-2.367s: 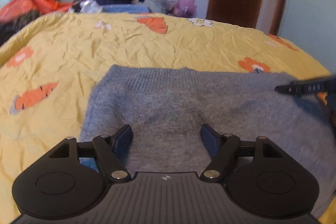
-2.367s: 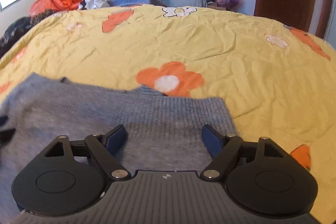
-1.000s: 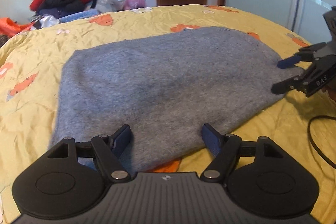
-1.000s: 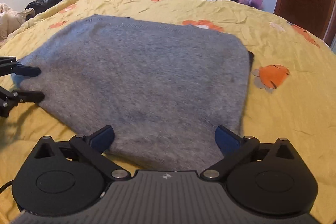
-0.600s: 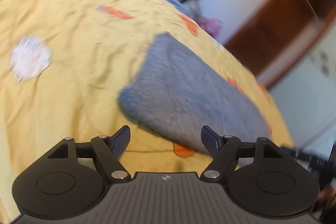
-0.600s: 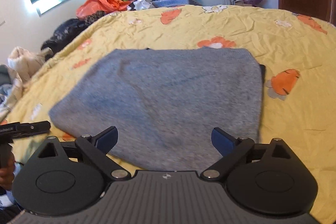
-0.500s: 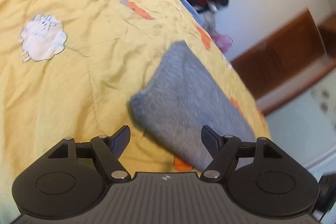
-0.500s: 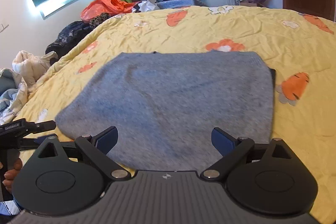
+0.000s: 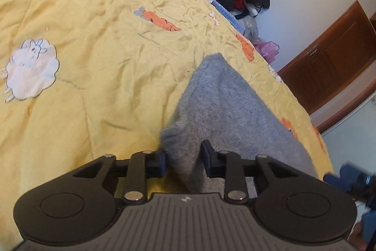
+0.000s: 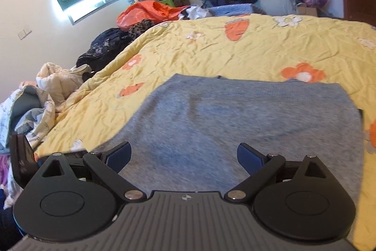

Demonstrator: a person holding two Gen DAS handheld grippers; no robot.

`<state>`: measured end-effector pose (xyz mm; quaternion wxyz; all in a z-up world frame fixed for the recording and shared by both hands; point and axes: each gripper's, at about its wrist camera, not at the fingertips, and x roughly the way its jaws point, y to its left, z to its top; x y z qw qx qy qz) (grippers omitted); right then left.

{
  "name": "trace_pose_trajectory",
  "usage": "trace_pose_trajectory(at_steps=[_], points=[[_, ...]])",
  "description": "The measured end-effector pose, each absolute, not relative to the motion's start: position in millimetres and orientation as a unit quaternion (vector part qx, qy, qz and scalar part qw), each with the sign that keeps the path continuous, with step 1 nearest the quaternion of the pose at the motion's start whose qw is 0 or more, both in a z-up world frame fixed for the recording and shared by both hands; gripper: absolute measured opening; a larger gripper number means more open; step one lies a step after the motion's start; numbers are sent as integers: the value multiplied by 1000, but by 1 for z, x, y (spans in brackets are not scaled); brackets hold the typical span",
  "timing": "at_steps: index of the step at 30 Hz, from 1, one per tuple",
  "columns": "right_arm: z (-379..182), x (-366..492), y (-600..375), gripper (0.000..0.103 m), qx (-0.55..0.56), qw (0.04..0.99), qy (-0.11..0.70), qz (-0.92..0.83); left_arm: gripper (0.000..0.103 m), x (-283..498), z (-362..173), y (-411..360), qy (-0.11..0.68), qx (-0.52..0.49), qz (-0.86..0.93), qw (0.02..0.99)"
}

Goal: Fold small clothes

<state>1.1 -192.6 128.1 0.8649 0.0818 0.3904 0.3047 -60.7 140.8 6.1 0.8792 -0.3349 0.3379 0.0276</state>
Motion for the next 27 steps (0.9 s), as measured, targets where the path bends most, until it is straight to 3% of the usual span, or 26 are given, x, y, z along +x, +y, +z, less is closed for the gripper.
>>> trace_pose_trajectory(at_steps=[2,5,11,16,18,27], points=[[130,16,-176,97,84,854,401,322,15,-60,6,139,341,-324,34,882],[130,45,-147,97,88,832,427,344,12,-58,10,128,347,-273,43,897],[120,105,-75,96,65,773,513,368,10,-65,31,76,311,-93,19,946],[102,131,-20,89,-21,747,558,361,10,-73,37,41,276,5,-19,961],[98,133,-6,82,-53,742,563,360,10,-74,36,33,271,28,-30,962],[72,141,42,75,-196,707,591,335,10,-72,33,21,264,57,-53,961]])
